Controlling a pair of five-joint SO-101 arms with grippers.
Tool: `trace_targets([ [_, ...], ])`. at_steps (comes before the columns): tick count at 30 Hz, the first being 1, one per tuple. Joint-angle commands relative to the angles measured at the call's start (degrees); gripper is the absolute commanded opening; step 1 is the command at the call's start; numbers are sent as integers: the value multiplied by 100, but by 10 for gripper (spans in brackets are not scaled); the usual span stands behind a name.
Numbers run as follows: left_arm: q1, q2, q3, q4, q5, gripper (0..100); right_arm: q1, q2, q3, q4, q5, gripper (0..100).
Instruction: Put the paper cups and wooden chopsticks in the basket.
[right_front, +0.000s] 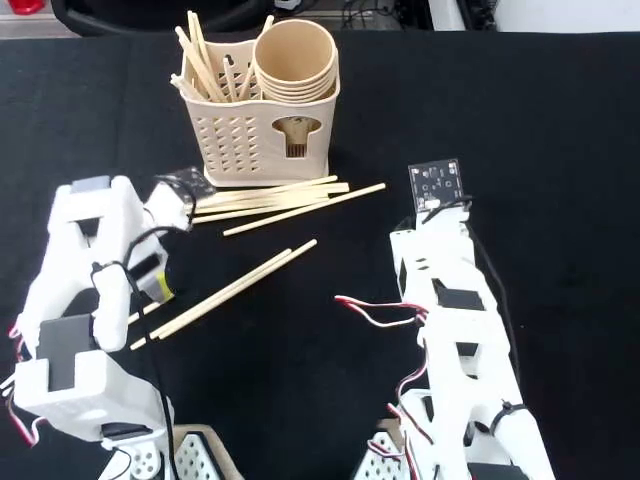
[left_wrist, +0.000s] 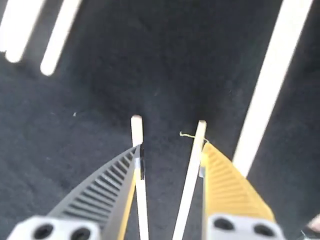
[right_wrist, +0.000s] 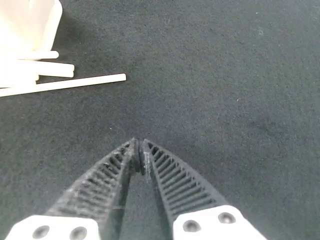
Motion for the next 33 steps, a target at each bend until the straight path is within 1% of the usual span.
trace_targets([
  [1, 48, -176, 127, -413, -53, 195, 35, -119, -31, -88, 53, 13],
  [5, -22, -176, 180, -457, -299, 195, 35, -119, -31, -88, 53, 13],
  [12, -136, -114, 180, -484, -316, 193, 35, -119, -31, -88, 53, 13],
  [17, -145, 404, 57, -563, -281, 189, 35, -119, -22, -88, 53, 13],
  [22, -110, 598, -198, -158, -281, 102, 44, -119, -22, -88, 53, 13],
  [31, -119, 563, -31, -105, -273, 86, 44, -119, -22, -88, 53, 13],
  [33, -110, 545, 22, -105, -273, 39, 44, -119, -22, -88, 53, 13],
])
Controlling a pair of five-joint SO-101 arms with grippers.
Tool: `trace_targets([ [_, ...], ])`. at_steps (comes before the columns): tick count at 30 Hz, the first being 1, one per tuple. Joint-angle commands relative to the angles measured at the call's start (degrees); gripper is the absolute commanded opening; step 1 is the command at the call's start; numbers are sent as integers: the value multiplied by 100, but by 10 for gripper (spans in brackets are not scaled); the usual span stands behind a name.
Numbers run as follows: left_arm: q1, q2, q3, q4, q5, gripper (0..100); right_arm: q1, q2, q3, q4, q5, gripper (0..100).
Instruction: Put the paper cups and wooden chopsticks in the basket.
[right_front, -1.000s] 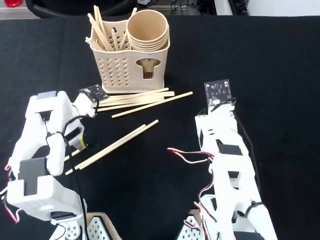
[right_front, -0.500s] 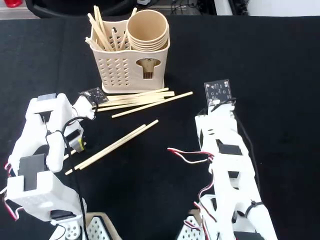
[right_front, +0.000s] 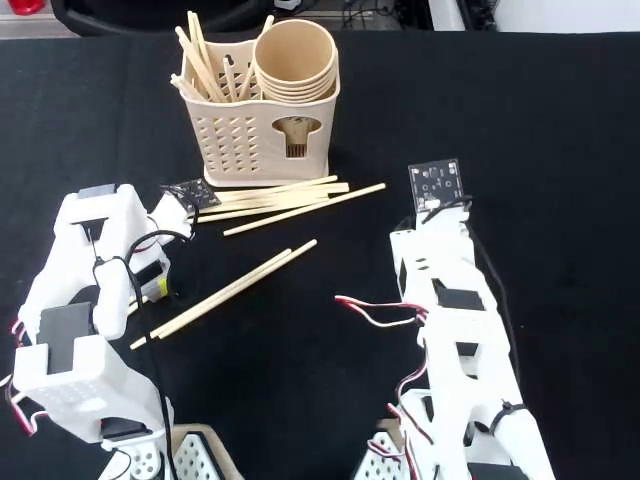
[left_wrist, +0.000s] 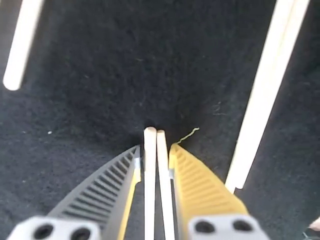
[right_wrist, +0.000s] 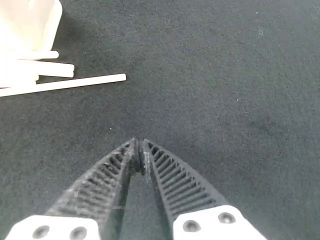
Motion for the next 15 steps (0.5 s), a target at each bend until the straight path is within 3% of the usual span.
trace_targets([
  [1, -48, -26, 40, 0, 0, 23, 44, -119, -22, -88, 53, 13],
  [15, 22, -35, -312, 0, 624, 30, 53, -119, -31, -88, 53, 13],
])
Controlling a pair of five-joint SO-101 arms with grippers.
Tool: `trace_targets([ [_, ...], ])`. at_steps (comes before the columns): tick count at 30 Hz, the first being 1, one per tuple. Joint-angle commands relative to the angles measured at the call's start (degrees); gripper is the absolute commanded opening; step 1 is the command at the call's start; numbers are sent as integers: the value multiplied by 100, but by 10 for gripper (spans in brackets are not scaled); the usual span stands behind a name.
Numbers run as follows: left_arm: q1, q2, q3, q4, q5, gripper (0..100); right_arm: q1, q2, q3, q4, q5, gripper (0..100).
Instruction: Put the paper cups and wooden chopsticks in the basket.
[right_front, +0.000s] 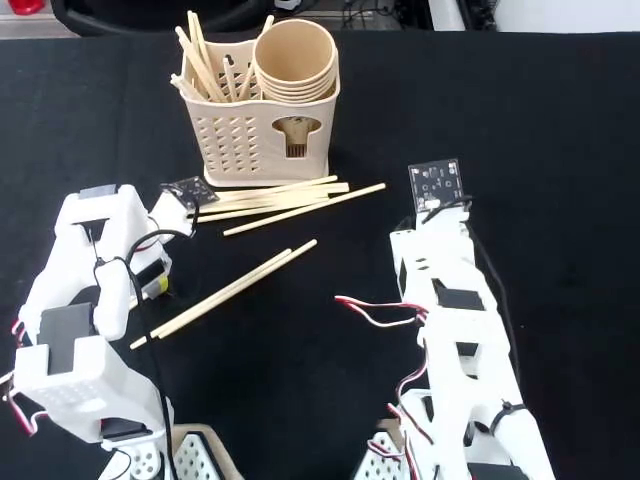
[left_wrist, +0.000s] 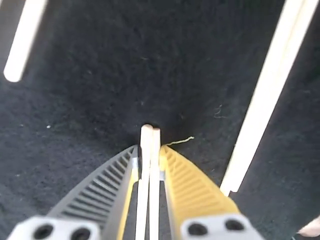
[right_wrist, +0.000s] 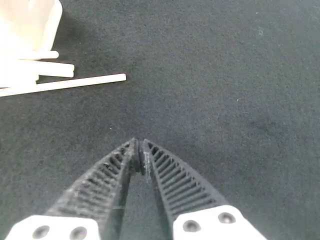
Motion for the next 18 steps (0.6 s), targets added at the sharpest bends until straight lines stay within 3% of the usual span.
trace_targets([
  [1, 4, -26, -391, -9, 264, 30, 53, -119, -31, -88, 53, 13],
  [9, 13, -431, -1191, 1090, 378, 30, 53, -119, -40, -88, 53, 13],
  [18, 57, -1881, -1174, 1530, 756, 30, 53, -119, -40, -88, 53, 13],
])
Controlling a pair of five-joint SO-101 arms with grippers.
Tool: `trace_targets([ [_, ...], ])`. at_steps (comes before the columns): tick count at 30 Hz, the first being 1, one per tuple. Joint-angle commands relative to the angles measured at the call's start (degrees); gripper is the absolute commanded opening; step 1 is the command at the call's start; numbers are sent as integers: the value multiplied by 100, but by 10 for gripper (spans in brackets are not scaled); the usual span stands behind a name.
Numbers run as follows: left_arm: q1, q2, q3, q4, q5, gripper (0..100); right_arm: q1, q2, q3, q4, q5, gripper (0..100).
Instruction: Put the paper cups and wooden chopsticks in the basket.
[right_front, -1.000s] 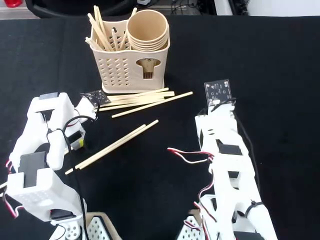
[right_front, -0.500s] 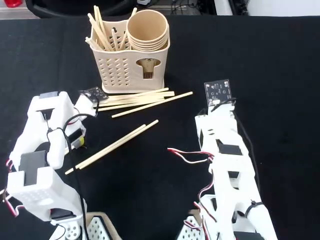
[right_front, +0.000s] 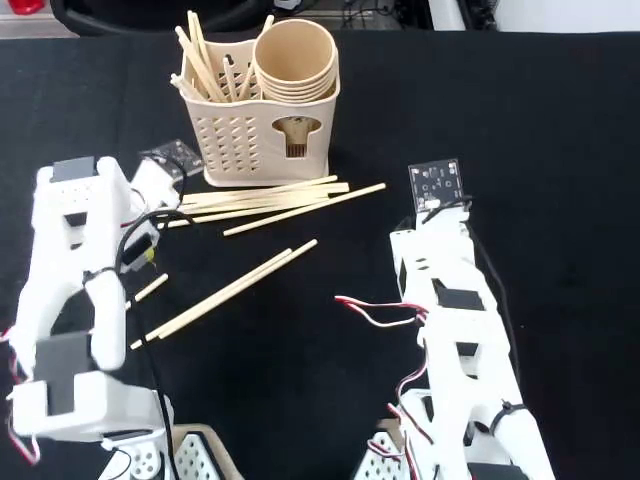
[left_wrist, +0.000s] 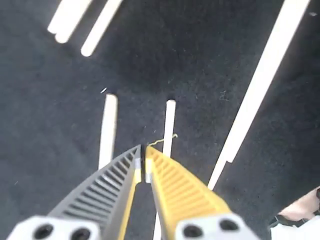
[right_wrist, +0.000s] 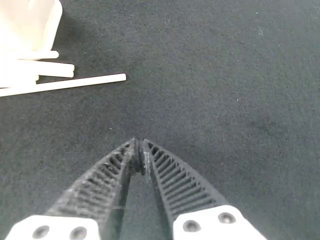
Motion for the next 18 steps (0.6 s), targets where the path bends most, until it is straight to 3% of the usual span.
trace_targets([
  [1, 119, -774, -242, 79, 334, 30, 53, -119, -40, -88, 53, 13],
  [10, 400, -1284, 207, 97, 440, 30, 62, -119, -31, -88, 53, 13],
  [13, 110, -1160, 312, -571, 404, 30, 62, -119, -31, -88, 53, 13],
  [16, -347, -756, 505, -1538, -466, 34, 62, -119, -31, -88, 53, 13],
  [18, -505, -334, 505, -1749, -809, 34, 53, -119, -31, -88, 53, 13],
])
